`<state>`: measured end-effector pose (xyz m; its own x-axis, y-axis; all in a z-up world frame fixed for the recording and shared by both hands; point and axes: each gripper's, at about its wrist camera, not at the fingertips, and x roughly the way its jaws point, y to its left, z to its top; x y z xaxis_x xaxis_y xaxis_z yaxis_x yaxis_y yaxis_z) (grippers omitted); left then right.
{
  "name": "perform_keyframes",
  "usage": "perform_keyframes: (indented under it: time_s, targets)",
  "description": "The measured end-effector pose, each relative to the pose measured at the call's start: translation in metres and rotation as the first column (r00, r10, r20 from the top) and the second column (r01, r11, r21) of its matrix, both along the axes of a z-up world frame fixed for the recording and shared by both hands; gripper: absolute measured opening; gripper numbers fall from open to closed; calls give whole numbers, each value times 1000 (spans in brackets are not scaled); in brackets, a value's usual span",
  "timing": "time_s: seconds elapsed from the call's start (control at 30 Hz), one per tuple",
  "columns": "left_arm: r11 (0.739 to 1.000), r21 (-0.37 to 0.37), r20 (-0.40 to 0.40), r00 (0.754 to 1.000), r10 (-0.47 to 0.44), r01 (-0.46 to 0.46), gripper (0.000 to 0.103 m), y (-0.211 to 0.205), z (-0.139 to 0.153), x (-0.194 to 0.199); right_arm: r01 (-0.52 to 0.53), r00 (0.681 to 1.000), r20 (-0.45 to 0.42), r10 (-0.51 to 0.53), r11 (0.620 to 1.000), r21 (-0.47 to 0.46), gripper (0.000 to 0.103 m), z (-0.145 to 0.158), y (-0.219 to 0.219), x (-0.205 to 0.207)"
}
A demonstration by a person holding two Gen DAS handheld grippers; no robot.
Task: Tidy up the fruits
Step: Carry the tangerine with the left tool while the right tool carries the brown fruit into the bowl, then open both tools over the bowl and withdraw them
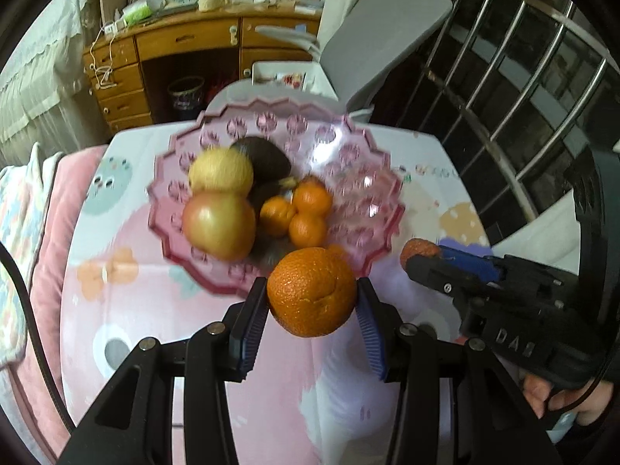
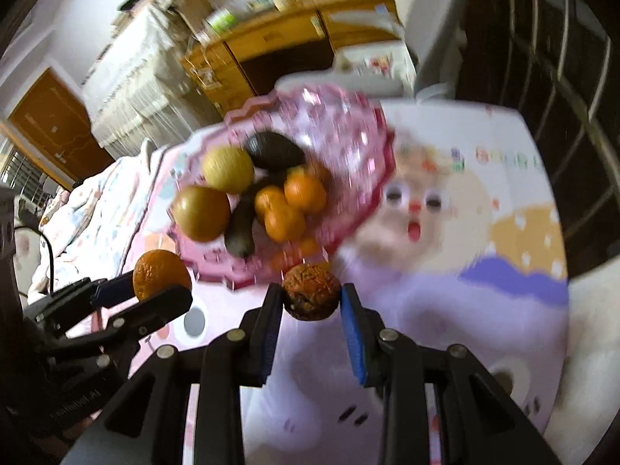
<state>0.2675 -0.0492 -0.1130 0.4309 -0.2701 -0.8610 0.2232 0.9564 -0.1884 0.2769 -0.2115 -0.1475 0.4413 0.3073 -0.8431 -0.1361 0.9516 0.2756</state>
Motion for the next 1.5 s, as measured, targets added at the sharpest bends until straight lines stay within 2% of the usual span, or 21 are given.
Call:
perform_keyframes:
  time_s: [0.23, 0.37, 0.5, 0.57, 0.63, 0.67, 0.7, 0.8, 0.87, 1.0, 1.17, 1.5]
  targets:
    - [999, -41, 68, 997, 33, -30, 44, -2, -12, 25, -42, 982, 186, 39, 999, 10, 31, -3, 3, 9]
    - [994, -92, 77, 995, 58, -51, 44, -2, -27, 34, -62, 970, 235, 58, 998, 11, 31, -13, 4, 16]
    - [995, -75, 64, 996, 70, -65, 45, -9, -42, 40, -72, 963, 259, 72, 997, -8, 33, -24, 2, 20]
    - [995, -76, 75, 994, 76, -70, 49, -9, -43, 39, -68, 964, 258, 69, 998, -13, 36, -28, -1, 21]
    - [992, -90, 104, 990, 94, -85, 70, -7, -40, 35, -56, 960, 275, 59, 998, -18, 39, -27, -6, 19]
    - [991, -98, 116, 988, 102, -91, 74, -6, -38, 33, -49, 957, 287, 52, 999, -19, 42, -25, -8, 17]
    - [990, -100, 124, 986, 113, -100, 76, -4, -35, 29, -38, 951, 305, 43, 999, -22, 49, -23, -12, 14]
    - [987, -113, 140, 982, 128, -113, 77, 1, -28, 15, -30, 938, 344, 37, 999, -26, 62, -17, -17, 5]
    - [985, -127, 149, 979, 139, -120, 77, 5, -24, 3, -34, 930, 365, 44, 999, -36, 65, -13, -20, -4]
    - [979, -151, 164, 973, 163, -138, 77, 10, -20, -19, -53, 919, 389, 66, 998, -45, 71, -9, -22, -22]
    - [977, -167, 176, 971, 159, -130, 78, 11, -22, -46, -78, 909, 404, 105, 994, -81, 73, -9, -23, -41]
    - [984, -131, 139, 980, 142, -124, 78, 6, -58, -70, -156, 905, 371, 208, 974, -165, 76, -34, -21, -62]
